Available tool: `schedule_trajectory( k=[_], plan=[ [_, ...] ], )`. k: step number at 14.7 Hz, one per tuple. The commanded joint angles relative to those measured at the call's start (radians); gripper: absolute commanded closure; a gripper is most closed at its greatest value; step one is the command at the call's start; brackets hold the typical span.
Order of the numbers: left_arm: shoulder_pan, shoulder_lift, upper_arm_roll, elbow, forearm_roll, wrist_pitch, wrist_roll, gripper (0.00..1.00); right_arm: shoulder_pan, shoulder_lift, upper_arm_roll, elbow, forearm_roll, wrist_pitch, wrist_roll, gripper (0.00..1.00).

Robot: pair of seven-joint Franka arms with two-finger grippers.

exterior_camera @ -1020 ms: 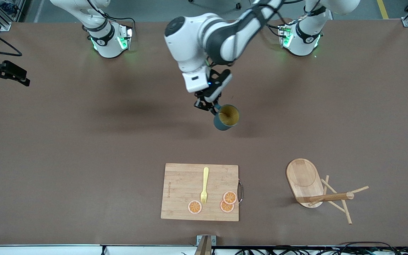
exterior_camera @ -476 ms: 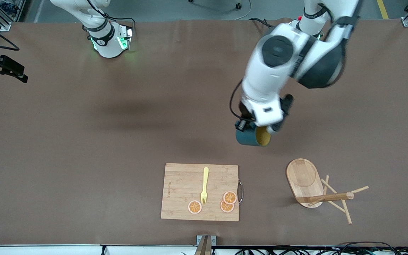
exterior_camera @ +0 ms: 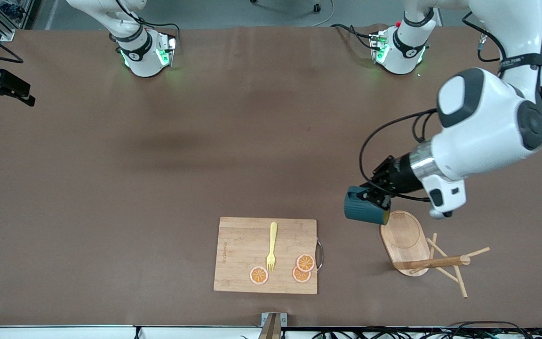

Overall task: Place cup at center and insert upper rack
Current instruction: 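Lift the mug with the left gripper and carry it to the wooden rack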

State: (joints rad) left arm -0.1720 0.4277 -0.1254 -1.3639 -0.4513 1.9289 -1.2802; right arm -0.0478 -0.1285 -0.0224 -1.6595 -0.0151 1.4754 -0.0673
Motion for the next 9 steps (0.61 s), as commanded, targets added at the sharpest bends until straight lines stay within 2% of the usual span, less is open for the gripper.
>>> schedule_trajectory(
  k=[1,7,9],
  plan=[
    [0.041,0.017,-0.008,0.000,-0.070,0.012,0.070,0.99,-0.009,-0.017,0.015,0.000,0.014,-0.018,0.004,0.00],
    [0.103,0.058,-0.010,0.000,-0.072,-0.001,0.183,1.00,-0.009,-0.020,0.030,0.015,0.014,-0.040,0.014,0.00],
    [0.114,0.068,-0.008,-0.001,-0.114,-0.001,0.243,1.00,-0.009,-0.020,0.032,0.017,0.014,-0.050,0.026,0.00]
  ],
)
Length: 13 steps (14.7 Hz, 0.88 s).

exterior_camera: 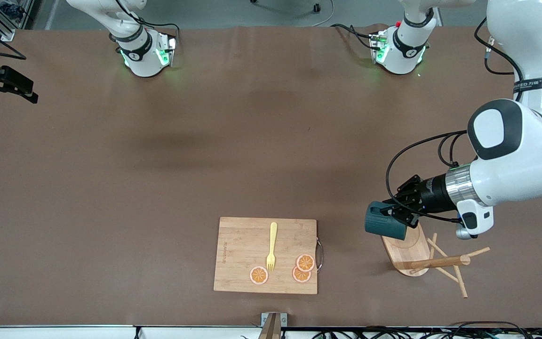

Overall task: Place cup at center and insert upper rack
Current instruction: 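Lift the mug with the left gripper and carry it to the wooden rack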

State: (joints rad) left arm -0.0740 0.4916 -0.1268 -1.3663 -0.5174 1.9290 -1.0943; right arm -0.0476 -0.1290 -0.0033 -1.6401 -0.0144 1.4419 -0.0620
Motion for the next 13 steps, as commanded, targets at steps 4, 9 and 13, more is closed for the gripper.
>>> schedule_trajectory(
  k=[4,9,13],
  plan=[
    [0.049,0.030,-0.007,0.003,-0.102,-0.002,0.175,1.00,-0.011,-0.020,0.011,-0.003,0.013,-0.018,0.021,0.00],
    [0.106,0.039,-0.011,0.007,-0.102,-0.056,0.293,1.00,-0.008,-0.021,0.012,-0.003,0.013,-0.028,0.022,0.00],
    [0.131,0.042,-0.010,0.018,-0.174,-0.059,0.330,1.00,-0.008,-0.024,0.012,-0.003,0.013,-0.032,0.022,0.00]
  ],
)
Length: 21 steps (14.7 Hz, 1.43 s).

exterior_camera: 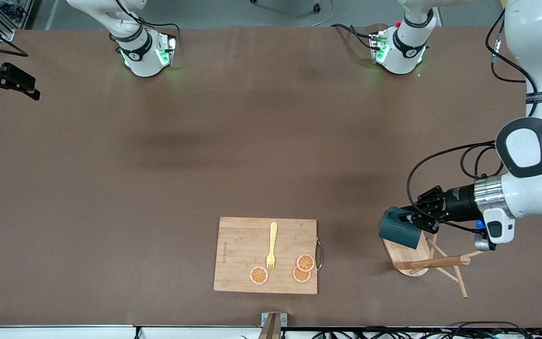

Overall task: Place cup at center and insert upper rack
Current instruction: 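Lift the mug with the left gripper and carry it to the wooden rack, then lower the mug onto the wooden rack stick with the left gripper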

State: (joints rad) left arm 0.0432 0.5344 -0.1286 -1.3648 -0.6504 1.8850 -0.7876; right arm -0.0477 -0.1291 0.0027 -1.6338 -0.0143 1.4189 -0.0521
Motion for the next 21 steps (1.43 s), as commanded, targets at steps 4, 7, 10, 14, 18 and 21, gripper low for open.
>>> schedule_trajectory(
  k=[4,7,10,14,18,21],
  plan=[
    [0.073,0.016,-0.008,0.016,-0.141,-0.035,0.120,1.00,-0.008,-0.044,0.008,-0.009,0.014,0.020,0.012,0.00],
    [0.101,0.029,-0.006,0.015,-0.166,-0.043,0.192,1.00,-0.008,-0.063,0.008,-0.011,0.014,0.020,0.014,0.00],
    [0.130,0.042,-0.009,0.015,-0.205,-0.043,0.280,1.00,-0.011,-0.070,0.000,-0.009,0.031,0.014,0.014,0.00],
    [0.158,0.075,-0.005,0.015,-0.320,-0.043,0.395,0.99,-0.011,-0.079,-0.001,-0.009,0.033,0.012,0.014,0.00],
    [0.188,0.096,-0.005,0.015,-0.386,-0.043,0.478,0.99,-0.009,-0.081,0.003,-0.011,0.033,0.015,0.014,0.00],
    [0.195,0.110,-0.005,0.012,-0.426,-0.043,0.508,0.98,-0.011,-0.081,0.000,-0.011,0.034,0.015,0.014,0.00]
  ],
)
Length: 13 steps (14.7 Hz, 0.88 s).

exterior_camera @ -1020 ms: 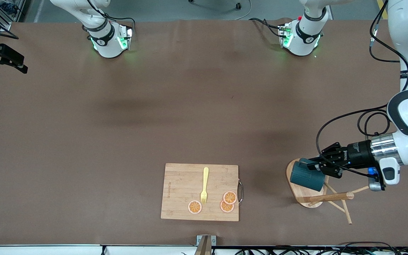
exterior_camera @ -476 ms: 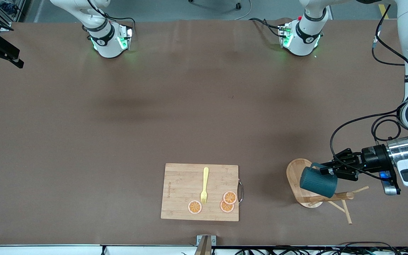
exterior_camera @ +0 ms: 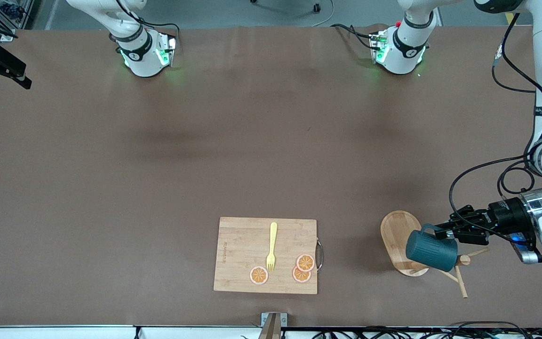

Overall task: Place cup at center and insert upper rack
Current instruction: 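Lower the mug onto the wooden rack stick with the left gripper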

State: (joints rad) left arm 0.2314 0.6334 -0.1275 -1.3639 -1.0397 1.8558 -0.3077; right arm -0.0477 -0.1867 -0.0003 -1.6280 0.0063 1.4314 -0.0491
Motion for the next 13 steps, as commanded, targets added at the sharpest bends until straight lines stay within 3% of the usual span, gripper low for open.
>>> schedule_trajectory(
  k=[1,3,7,13],
  plan=[
    [0.006,0.017,-0.006,0.011,-0.043,-0.013,0.042,0.97,-0.011,-0.023,0.005,-0.016,0.014,0.000,0.011,0.00],
    [0.009,0.028,-0.006,0.011,-0.045,-0.012,0.053,0.95,-0.011,-0.023,0.003,-0.016,0.014,0.000,0.011,0.00],
    [0.011,0.038,-0.006,0.011,-0.045,-0.010,0.068,0.81,-0.011,-0.023,0.003,-0.016,0.014,0.001,0.011,0.00],
    [0.035,0.063,-0.006,0.011,-0.078,-0.006,0.105,0.77,-0.009,-0.023,0.003,-0.016,0.014,0.000,0.011,0.00]
  ],
)
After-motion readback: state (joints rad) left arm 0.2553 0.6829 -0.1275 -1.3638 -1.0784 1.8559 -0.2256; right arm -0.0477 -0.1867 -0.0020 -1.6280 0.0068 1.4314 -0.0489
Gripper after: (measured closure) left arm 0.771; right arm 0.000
